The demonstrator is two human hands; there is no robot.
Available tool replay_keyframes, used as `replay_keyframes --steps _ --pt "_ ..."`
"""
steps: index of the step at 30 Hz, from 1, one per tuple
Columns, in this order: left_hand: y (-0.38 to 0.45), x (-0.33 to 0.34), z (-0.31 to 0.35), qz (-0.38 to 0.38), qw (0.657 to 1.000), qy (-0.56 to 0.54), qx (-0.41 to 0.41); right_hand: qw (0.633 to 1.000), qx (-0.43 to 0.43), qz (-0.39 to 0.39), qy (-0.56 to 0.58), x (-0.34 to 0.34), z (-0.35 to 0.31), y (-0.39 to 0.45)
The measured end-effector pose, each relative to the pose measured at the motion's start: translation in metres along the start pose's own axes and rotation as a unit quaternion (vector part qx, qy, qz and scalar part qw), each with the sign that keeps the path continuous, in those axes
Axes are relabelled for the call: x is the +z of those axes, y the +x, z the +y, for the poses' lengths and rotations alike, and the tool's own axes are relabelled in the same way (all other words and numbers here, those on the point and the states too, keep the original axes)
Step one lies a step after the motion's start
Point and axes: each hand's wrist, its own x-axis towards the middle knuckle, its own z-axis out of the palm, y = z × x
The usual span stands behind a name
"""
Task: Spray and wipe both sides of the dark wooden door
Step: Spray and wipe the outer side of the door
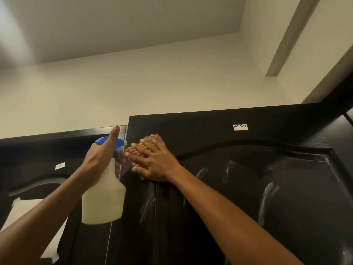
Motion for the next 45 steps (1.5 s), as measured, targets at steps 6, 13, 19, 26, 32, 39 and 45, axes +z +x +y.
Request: replay_keyframes --steps 6,13,19,26,32,39,45 --pt "-0.006 0.019 0.006 -0.013 1.0 -0.007 -0.003 0.929 0.359 0.094 -0.019 -0.023 0.122 -0.068" --pt "-0.007 0.0 0.0 -0.004 1.0 -0.011 -0.023 0.792 0.588 0.152 0.063 -0.029 0.143 -0.061" --pt "-0.005 -0.026 0.0 0.026 1.0 0.016 -0.003 0.9 0.419 0.095 0.073 -0.024 0.075 0.05" --pt "-0.005 -0.054 -0.009 0.031 0.999 0.027 -0.024 0.99 0.134 -0.005 0.037 -0.021 0.001 0.132" --pt "-0.021 -0.036 -0.022 0.012 0.999 0.028 -0.032 0.999 -0.022 -0.002 0.038 -0.003 -0.013 0.077" --pt "-0.041 -0.011 -0.029 0.015 0.999 0.023 -0.045 0.96 0.265 0.088 0.014 -0.011 0.057 -0.017" --pt "-0.065 -0.017 -0.044 0.009 0.998 0.034 -0.044 0.903 0.397 0.146 0.076 -0.009 0.048 -0.021"
